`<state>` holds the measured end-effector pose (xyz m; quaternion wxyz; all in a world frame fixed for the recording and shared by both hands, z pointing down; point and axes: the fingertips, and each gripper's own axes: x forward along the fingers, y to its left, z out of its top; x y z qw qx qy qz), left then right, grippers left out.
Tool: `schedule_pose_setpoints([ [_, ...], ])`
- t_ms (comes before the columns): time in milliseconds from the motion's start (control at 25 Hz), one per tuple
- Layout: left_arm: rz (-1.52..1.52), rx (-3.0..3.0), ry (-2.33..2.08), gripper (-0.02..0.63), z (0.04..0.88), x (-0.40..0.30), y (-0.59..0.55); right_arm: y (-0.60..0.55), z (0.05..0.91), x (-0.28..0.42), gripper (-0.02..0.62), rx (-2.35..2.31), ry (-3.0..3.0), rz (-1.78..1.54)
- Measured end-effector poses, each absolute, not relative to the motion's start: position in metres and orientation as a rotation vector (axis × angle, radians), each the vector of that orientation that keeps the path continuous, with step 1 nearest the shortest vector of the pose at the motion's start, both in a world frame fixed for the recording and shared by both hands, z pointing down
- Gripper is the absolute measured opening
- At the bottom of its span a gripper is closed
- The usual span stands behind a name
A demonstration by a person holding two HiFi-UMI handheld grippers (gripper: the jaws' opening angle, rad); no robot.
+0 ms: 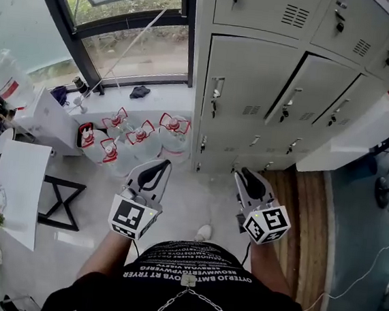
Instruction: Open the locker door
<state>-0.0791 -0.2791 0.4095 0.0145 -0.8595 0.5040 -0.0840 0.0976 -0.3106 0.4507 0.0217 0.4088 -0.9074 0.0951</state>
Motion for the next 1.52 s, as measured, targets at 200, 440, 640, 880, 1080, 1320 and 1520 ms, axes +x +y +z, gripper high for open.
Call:
schedule_pose_setpoints([
  [200,-0.201,-2.657,1.571,-0.006,0.397,-0.048,-0.309,-0.338,0.454,0.129,0.084,1.261,-2.826,0.304],
  [440,-0.056,-2.608,1.515,-0.006,0.379,-0.01,-0.331,-0.37,0.463,0.165,0.086,1.248,-2.807,0.281],
  [640,-0.103,-2.615,1.563,-0.006,0.391,-0.007,-0.341,-0.388,0.473,0.166,0.089,1.19,-2.809,0.327],
  [880,-0.158,-2.622,1.647,-0.006,0.408,-0.021,-0.352,-0.403,0.481,0.145,0.103,1.07,-2.82,0.33],
  [1080,-0.19,-2.649,1.612,-0.006,0.415,-0.025,-0.37,-0.415,0.483,0.133,0.115,1.034,-2.824,0.342],
  [1320,-0.165,-2.683,1.531,-0.006,0.411,-0.026,-0.408,-0.439,0.482,0.12,0.118,1.046,-2.797,0.331],
  [1520,-0.174,-2.746,1.468,-0.006,0.423,-0.034,-0.439,-0.464,0.476,0.098,0.121,1.052,-2.793,0.306],
])
